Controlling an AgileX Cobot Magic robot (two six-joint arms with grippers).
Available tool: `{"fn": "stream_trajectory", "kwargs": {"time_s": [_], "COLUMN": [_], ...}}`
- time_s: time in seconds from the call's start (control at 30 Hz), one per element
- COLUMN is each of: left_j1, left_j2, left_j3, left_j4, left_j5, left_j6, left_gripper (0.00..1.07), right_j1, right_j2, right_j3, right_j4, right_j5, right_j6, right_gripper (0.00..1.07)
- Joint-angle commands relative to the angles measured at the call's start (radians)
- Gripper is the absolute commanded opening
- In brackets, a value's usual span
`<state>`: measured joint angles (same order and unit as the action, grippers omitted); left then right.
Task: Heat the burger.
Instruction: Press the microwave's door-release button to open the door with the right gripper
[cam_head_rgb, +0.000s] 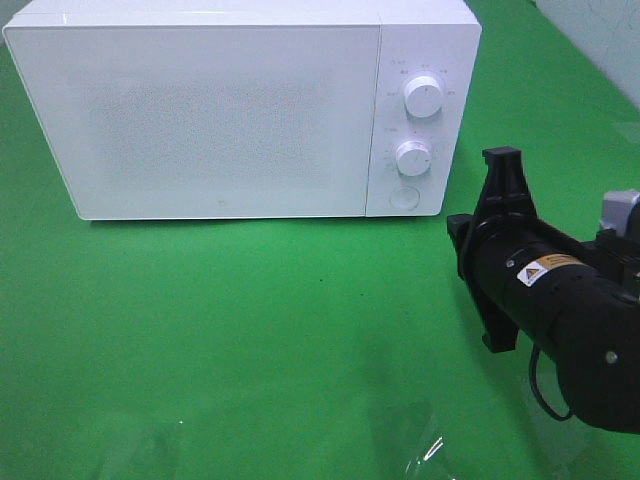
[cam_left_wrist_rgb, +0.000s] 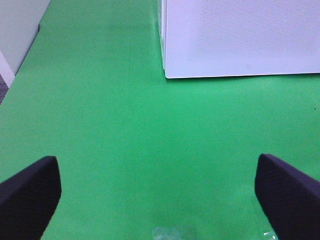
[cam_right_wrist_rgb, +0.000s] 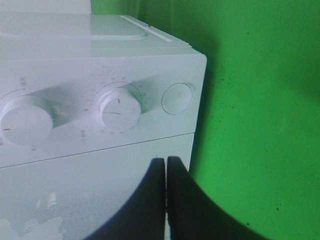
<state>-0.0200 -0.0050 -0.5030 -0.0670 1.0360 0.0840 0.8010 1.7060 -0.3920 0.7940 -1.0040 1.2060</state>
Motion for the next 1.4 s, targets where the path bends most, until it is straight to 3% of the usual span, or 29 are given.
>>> {"fn": "stream_trajectory", "kwargs": {"time_s": [0.03, 0.37, 0.7, 1.4], "left_j1": [0.003, 0.003, 0.003, 0.003], "left_j2": [-0.020, -0.020, -0.020, -0.020], "left_j3": [0.005, 0.005, 0.005, 0.005], "left_j4": [0.003, 0.003, 0.003, 0.003], "left_j5": [0.001, 0.001, 0.001, 0.001], "left_j6": [-0.005, -0.005, -0.005, -0.004], "left_gripper": [1.03, 1.03, 1.03, 1.03], "right_j1": [-0.049, -0.164, -0.215, -0.255], "right_j2": [0.058, 0.196, 0.302, 0.437], "right_j3": [-0.063, -0.216, -0.331, -0.506], "right_j4": [-0.086, -0.203, -0.210, -0.198], "right_j5": [0.051, 0.124, 0.158, 0.162], "right_j6": [0.049, 0.085, 0.130, 0.134], "right_gripper": [0.00, 0.00, 0.00, 0.00]}}
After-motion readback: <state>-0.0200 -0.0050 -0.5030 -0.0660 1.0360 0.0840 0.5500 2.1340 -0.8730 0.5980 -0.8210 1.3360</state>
